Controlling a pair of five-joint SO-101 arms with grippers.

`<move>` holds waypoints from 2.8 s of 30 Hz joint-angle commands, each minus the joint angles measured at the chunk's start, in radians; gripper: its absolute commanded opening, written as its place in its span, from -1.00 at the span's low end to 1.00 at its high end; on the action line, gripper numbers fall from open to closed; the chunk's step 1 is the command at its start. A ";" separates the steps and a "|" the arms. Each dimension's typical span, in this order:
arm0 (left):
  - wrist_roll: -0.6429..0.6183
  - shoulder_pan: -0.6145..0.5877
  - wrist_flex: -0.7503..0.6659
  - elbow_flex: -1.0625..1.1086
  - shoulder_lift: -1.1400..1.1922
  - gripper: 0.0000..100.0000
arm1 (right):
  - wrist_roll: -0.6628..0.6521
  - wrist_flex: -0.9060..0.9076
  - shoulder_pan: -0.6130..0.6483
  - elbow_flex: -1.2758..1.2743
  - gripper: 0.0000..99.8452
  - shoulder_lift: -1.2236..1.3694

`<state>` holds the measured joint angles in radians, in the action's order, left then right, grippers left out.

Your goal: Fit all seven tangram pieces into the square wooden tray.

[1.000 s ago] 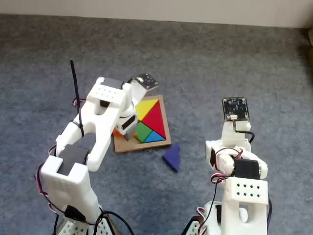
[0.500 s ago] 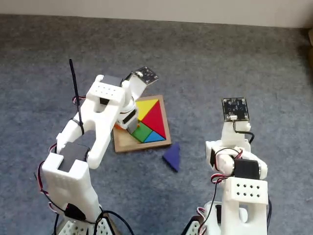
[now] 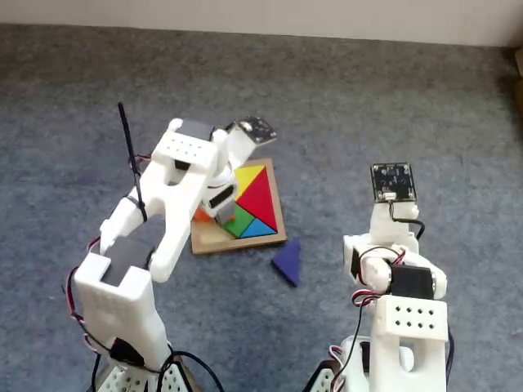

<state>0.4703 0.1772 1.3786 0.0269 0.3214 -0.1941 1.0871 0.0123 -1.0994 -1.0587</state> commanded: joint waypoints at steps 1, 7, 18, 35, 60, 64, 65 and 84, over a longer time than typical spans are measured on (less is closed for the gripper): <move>0.008 -0.013 0.018 -0.058 -0.074 -0.54 | 0.003 -0.019 -0.015 0.008 -0.77 -0.022; 0.086 -0.018 0.018 -0.051 -0.073 -0.54 | 0.003 -0.021 -0.015 0.008 -0.77 -0.022; 0.140 -0.045 -0.152 0.150 -0.073 -0.53 | 0.002 -0.022 -0.015 0.008 -0.77 -0.022; 0.060 -0.050 -0.140 0.147 -0.197 -0.54 | 0.002 -0.022 -0.015 0.008 -0.77 -0.022; 0.057 -0.091 -0.275 0.139 0.039 -0.54 | 0.002 -0.021 -0.015 0.007 -0.77 -0.022; 0.061 -0.091 -0.275 0.139 0.041 -0.60 | 0.002 -0.021 -0.015 0.007 -0.77 -0.022; 0.061 -0.090 -0.275 0.139 0.042 -0.61 | 0.002 -0.021 -0.015 0.007 -0.77 -0.022; 0.055 -0.059 -0.110 0.139 -0.259 -0.61 | 0.002 -0.018 -0.015 0.007 -0.77 -0.022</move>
<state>0.5332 0.0836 1.1930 0.1788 0.2509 -0.1941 1.0871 0.0123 -1.0994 -1.0587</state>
